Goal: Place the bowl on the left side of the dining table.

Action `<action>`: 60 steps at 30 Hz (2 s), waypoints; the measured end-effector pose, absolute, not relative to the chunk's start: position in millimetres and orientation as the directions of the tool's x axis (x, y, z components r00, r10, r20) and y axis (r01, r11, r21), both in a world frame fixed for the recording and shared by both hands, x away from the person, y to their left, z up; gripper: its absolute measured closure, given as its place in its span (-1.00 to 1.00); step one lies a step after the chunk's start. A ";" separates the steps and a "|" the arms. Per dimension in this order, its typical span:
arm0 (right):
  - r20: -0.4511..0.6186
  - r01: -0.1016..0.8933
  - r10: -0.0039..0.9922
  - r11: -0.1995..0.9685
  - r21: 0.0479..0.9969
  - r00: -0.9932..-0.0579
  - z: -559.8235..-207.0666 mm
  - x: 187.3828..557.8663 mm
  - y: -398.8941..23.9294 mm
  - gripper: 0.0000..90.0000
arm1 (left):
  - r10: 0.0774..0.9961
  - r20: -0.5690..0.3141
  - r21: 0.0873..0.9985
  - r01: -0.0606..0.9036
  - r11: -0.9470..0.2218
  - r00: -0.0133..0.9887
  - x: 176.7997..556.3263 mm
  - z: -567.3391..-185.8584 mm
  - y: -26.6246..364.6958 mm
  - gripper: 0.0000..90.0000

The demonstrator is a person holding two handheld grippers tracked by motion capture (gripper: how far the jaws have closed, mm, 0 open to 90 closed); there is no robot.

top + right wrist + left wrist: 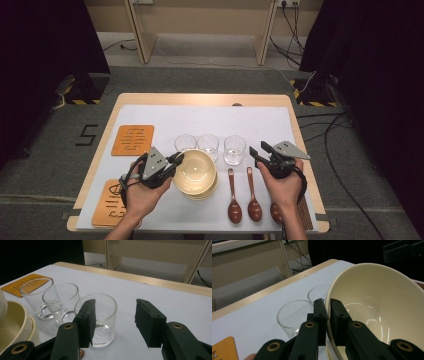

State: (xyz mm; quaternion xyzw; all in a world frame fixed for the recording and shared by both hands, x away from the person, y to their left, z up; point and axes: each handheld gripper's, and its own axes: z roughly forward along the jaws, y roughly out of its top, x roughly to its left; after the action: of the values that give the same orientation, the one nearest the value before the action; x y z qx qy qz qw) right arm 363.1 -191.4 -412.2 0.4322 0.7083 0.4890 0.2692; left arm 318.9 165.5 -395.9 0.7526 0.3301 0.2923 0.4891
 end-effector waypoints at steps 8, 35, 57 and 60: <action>0.042 0.351 0.876 0.148 0.925 -0.481 -412.9 363.3 -190.9 0.14 | 0.794 0.121 0.936 0.199 -0.292 0.596 318.9 -391.0 173.0 0.85; 0.040 0.346 0.877 0.146 0.927 -0.479 -412.8 363.1 -190.9 0.14 | 0.831 0.119 0.949 0.184 -0.257 0.543 324.5 -379.1 198.7 0.86; 0.036 0.347 0.878 0.150 0.926 -0.477 -413.6 363.2 -191.1 0.14 | 0.860 0.113 0.959 0.173 -0.226 0.497 327.1 -375.4 219.8 0.86; 0.035 0.345 0.879 0.150 0.927 -0.476 -413.4 363.2 -191.5 0.14 | 0.862 0.111 0.959 0.176 -0.224 0.494 327.9 -374.7 222.5 0.86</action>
State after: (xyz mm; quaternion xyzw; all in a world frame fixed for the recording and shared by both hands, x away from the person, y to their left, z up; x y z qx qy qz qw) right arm 363.2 -191.5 -413.4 0.4327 0.7071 0.4876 0.2738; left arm 327.9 222.5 -374.7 0.7038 0.3689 0.3417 0.5019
